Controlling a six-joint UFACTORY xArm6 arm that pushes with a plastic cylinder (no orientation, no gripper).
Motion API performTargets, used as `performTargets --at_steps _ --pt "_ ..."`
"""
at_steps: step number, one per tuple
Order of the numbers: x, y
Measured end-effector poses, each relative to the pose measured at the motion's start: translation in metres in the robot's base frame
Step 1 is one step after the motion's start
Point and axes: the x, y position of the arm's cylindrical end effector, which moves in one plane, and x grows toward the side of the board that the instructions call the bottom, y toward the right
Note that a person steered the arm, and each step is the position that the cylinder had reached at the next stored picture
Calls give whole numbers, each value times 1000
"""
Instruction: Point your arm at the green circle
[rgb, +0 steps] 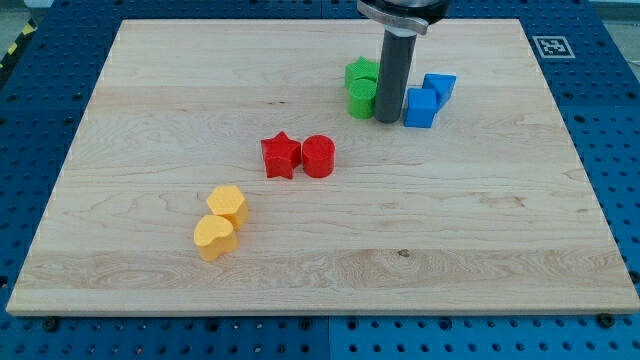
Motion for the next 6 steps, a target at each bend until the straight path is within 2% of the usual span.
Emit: performTargets --at_steps 1,6 --pt "2 -28" --pt "8 -86"
